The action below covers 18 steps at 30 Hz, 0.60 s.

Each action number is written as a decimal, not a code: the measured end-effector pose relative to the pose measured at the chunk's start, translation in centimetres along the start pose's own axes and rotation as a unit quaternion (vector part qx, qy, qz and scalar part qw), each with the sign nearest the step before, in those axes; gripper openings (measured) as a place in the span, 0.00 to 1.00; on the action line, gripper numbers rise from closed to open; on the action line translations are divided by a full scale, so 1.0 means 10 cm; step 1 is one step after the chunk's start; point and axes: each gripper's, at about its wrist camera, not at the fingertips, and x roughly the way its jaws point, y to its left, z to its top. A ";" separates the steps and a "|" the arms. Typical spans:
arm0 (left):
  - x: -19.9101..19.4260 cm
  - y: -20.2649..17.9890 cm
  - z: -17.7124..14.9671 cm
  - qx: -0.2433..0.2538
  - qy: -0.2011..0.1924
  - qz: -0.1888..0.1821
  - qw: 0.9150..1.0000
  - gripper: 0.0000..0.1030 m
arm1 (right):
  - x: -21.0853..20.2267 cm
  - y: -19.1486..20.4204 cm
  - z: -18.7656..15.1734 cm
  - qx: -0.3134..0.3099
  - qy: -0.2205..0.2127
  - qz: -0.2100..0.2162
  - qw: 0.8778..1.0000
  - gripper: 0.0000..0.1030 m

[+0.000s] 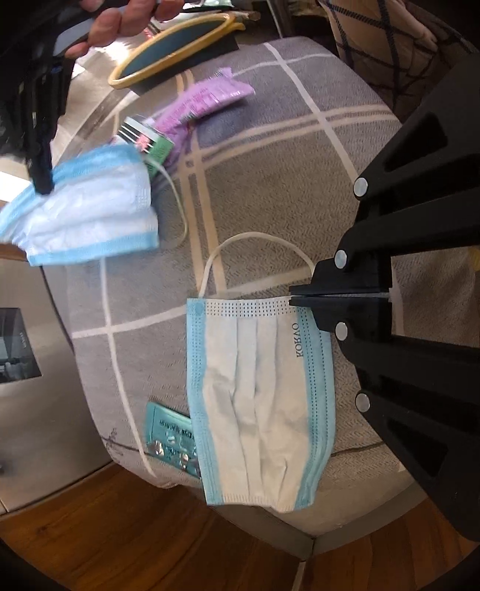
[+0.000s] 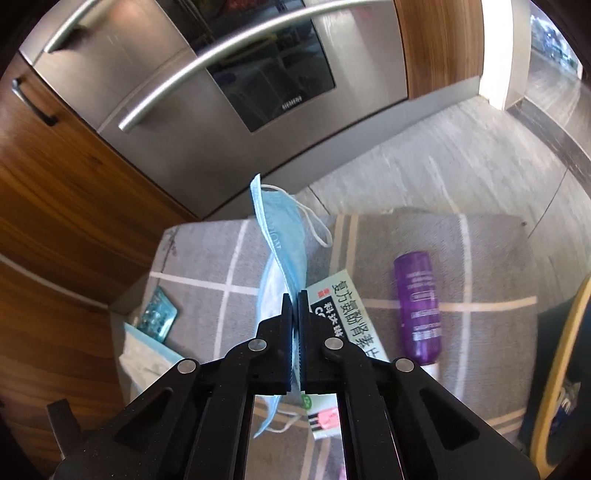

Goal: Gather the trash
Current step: 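Lift the mask with the right tool while the left tool grasps the other mask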

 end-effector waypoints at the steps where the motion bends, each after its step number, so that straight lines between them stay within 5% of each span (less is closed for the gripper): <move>1: -0.02 0.01 0.00 -0.002 -0.003 0.000 1.000 0.00 | -0.04 -0.02 0.00 0.001 -0.003 0.000 1.000 0.04; 18: -1.25 -0.32 0.07 0.005 -0.135 -0.046 0.990 0.00 | -1.23 -0.33 -0.13 -0.004 -0.082 0.016 0.996 0.04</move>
